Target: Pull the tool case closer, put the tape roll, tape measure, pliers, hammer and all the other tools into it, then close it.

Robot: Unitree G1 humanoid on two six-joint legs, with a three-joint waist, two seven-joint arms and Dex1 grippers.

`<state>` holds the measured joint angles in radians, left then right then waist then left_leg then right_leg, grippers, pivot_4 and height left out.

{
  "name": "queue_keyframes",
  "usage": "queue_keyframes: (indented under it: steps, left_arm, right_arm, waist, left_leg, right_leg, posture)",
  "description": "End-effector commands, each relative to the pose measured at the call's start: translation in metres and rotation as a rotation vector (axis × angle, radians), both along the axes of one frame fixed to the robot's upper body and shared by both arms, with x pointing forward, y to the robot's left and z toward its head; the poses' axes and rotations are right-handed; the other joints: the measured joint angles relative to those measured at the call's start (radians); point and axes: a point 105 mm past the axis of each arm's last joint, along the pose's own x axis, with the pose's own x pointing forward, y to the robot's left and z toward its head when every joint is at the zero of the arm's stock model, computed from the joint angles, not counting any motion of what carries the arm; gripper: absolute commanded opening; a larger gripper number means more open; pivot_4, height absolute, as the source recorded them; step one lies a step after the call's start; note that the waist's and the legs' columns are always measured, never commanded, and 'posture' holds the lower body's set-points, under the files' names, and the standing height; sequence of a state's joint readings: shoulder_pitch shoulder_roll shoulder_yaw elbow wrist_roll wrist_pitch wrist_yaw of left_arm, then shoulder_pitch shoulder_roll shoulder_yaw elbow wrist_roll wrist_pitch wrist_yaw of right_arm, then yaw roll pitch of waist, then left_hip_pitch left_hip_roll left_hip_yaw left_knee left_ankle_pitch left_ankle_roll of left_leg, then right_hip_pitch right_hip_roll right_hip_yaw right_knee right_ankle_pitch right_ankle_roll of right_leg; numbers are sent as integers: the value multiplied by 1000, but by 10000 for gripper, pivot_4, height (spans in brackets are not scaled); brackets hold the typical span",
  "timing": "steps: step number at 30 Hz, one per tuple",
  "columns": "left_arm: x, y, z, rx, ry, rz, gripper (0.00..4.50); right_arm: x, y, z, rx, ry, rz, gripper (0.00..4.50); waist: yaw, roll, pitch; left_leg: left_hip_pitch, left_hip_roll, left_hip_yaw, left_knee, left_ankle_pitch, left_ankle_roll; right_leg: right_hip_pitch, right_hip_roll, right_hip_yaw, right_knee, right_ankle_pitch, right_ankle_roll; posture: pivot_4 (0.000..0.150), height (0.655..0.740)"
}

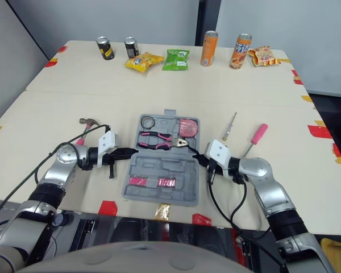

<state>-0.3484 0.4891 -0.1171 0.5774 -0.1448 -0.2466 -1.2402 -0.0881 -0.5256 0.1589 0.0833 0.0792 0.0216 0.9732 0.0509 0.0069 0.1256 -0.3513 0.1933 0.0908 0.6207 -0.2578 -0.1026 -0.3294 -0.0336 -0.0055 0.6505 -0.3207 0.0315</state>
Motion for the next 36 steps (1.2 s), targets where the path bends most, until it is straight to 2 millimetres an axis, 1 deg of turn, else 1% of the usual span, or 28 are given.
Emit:
queue_keyframes:
  steps: [1,6,9,14,19,20,23,26,29,33,34,36]
  left_arm:
    - [1,0,8,-1,-31,-8,373]
    - [-4,11,10,2,-33,5,373]
    - [-6,20,14,-3,-41,36,373]
    - [-7,27,18,-11,-56,71,373]
    - [-12,34,24,-33,-67,99,373]
    - [-13,35,27,-46,-71,106,373]
    - [-17,43,45,-141,-90,157,373]
    - [-22,57,58,-214,-99,237,373]
    - [-31,90,72,-295,-107,397,8366]
    - [-45,127,78,-321,-106,568,22715]
    - [-52,144,76,-316,-103,634,26602]
    - [-64,166,74,-307,-97,721,33147]
  right_arm:
    - [-6,9,11,38,-35,50,0]
    - [-9,-4,16,43,-44,23,0]
    - [-12,-16,21,61,-55,-14,0]
    - [-10,-26,25,65,-81,-53,0]
    - [-9,-45,29,51,-104,-104,0]
    - [-8,-48,31,53,-110,-116,0]
    - [-5,-64,41,91,-143,-190,0]
    - [-8,-77,51,163,-148,-251,0]
    - [-19,-104,58,223,-142,-341,0]
    - [-33,-136,61,259,-129,-450,0]
    - [-38,-151,62,263,-131,-506,2537]
    - [-46,-171,62,266,-138,-579,7774]
  waist:
    - [0,0,0]
    - [-1,0,2]
    - [1,0,5]
    - [1,1,6]
    - [1,0,6]
    - [1,0,6]
    - [1,0,7]
    - [1,0,9]
    - [1,-1,9]
    - [1,-1,10]
    - [0,-1,10]
    - [-1,-1,10]
  left_leg:
    - [0,0,0,0,0,0]
    - [-1,0,0,-1,0,-1]
    - [-1,0,1,-2,0,-2]
    - [-1,0,0,-2,0,-2]
    - [-1,0,0,-2,0,-2]
    - [-1,0,0,-2,0,-2]
    - [-2,0,0,-2,0,-3]
    - [-2,0,1,-2,0,-3]
    - [-1,0,0,-3,0,-3]
    - [-1,0,1,-4,-1,-2]
    - [-1,0,1,-4,-1,-2]
    - [0,0,1,-4,-1,-2]
  right_leg:
    - [0,0,0,0,0,0]
    - [0,0,0,-2,0,0]
    - [0,0,0,-4,0,0]
    - [0,0,0,-4,0,1]
    - [0,0,0,-4,0,1]
    - [0,0,0,-4,0,1]
    - [0,1,0,-4,0,1]
    - [-1,1,0,-4,0,1]
    - [-1,1,0,-4,0,1]
    - [0,1,0,-7,0,1]
    - [0,1,0,-8,0,1]
    - [1,1,0,-8,0,1]
  posture:
    - [1500,7400]
    - [1500,7400]
    - [1500,7400]
    - [1500,7400]
    - [1500,7400]
    - [1500,7400]
    - [1500,7400]
    - [1500,7400]
    - [1500,7400]
    - [1500,7400]
    - [1500,7400]
    - [1500,7400]
